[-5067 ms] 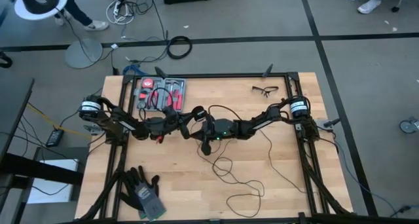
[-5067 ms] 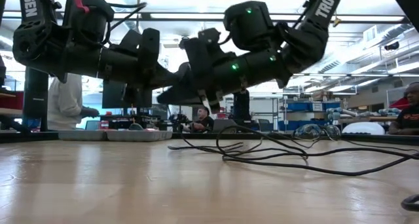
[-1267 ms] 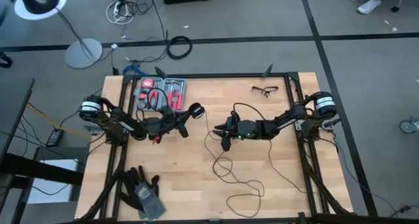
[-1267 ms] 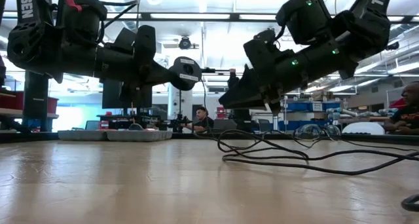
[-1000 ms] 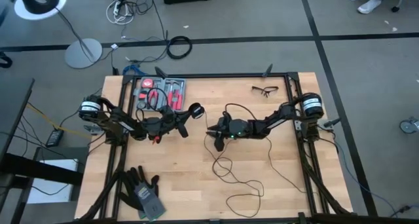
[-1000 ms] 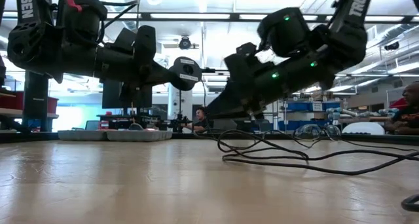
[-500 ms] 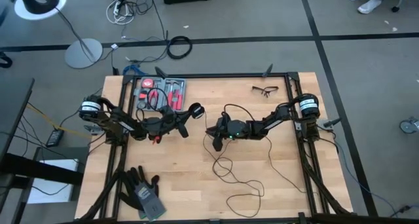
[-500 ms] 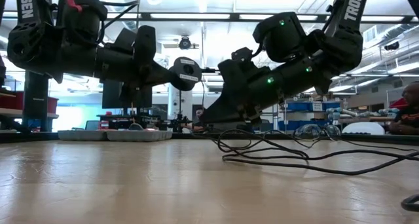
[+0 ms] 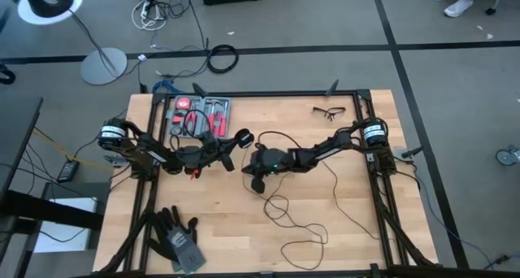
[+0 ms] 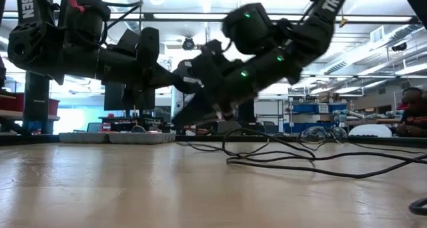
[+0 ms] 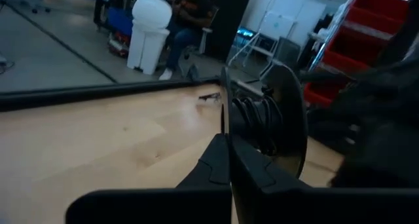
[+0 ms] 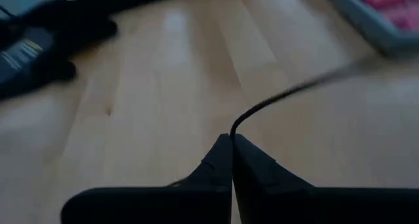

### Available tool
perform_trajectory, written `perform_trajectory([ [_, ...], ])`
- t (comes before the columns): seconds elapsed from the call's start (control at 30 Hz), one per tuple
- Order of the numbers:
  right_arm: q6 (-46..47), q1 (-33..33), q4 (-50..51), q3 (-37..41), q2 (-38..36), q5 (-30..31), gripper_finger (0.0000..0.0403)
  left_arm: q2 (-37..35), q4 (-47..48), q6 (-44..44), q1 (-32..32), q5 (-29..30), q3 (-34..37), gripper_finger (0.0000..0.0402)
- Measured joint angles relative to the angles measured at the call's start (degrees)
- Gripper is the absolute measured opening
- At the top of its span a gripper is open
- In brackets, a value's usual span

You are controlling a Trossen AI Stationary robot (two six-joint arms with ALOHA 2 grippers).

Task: Coil cords
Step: Coil the black wire on the black spool

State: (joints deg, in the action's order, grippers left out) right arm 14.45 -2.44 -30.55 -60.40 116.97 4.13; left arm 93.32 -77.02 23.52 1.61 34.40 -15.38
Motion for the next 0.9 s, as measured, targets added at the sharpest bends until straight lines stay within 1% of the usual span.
perform_trajectory([
  [0.2,-4.2,1.1,2.4,-4.0,-2.0,-2.8,0.0001,0.0,6.1,2.4,0.0,-1.3,-0.1,0.0],
  [0.33,-4.0,2.9,3.8,-4.5,-3.9,-4.2,0.0,0.0,8.2,3.1,0.0,-2.5,-0.2,0.0],
  [0.43,-2.6,4.1,5.4,-4.4,-4.1,-5.6,0.0,0.0,7.4,3.7,0.0,-2.6,-0.2,0.0],
  [0.6,-2.6,4.3,3.7,-4.5,-4.0,-6.9,0.0,0.0,4.9,3.7,0.0,-2.5,-0.3,0.0],
  [0.73,-3.7,3.7,3.5,-4.5,-4.0,-6.2,0.0,0.1,2.6,3.7,0.0,-1.9,-0.2,0.0],
  [0.9,-5.3,2.1,3.6,-4.4,-3.8,-2.4,0.0,0.1,1.1,3.9,0.0,-1.7,-0.1,0.0],
])
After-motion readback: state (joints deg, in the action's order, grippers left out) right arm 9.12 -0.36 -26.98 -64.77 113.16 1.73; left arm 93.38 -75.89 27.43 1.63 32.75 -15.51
